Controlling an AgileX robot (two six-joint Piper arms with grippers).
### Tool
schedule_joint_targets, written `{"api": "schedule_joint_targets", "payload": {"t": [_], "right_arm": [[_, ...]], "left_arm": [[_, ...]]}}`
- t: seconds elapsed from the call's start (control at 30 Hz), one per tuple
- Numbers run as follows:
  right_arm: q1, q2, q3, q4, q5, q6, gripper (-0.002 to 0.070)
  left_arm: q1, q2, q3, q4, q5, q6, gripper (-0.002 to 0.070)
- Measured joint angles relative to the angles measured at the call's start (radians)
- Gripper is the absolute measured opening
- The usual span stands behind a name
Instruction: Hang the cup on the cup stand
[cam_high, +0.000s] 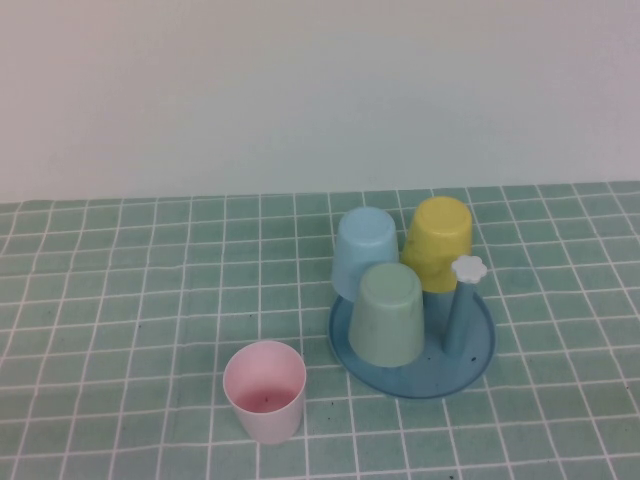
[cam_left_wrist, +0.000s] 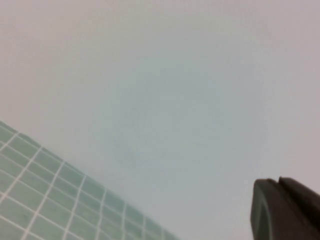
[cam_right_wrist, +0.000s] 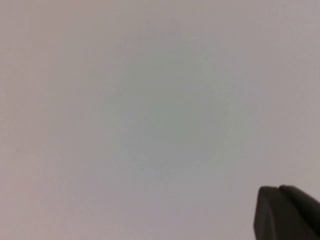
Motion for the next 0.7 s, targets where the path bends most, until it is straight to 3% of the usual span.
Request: {"api": "schedule_joint_targets", "payload": {"t": [0.2, 0.4, 0.53, 0.7], "right_arm": [[0.000, 0.000, 0.000, 0.010, -0.116, 0.141, -0.0001], [0.000, 0.000, -0.100, -0.007, -0.121, 0.145, -0.0001], [0.000, 0.000, -0.281, -0.065, 0.000, 0.009, -0.0001], [0.000, 0.088, -0.527, -0.121, 0.361, -0.137, -0.0001]], "left_arm": [[0.000, 0.000, 0.000, -0.063, -0.013, -0.017, -0.0002], [0.000, 0.001, -0.122, 0.024, 0.196, 0.093, -0.0002], [0.000, 0.016, -0.272, 0.049, 0.302, 0.260, -0.0002], [0.000, 0.141, -0.447, 0.079, 0.455, 0.431, -0.0002]]}}
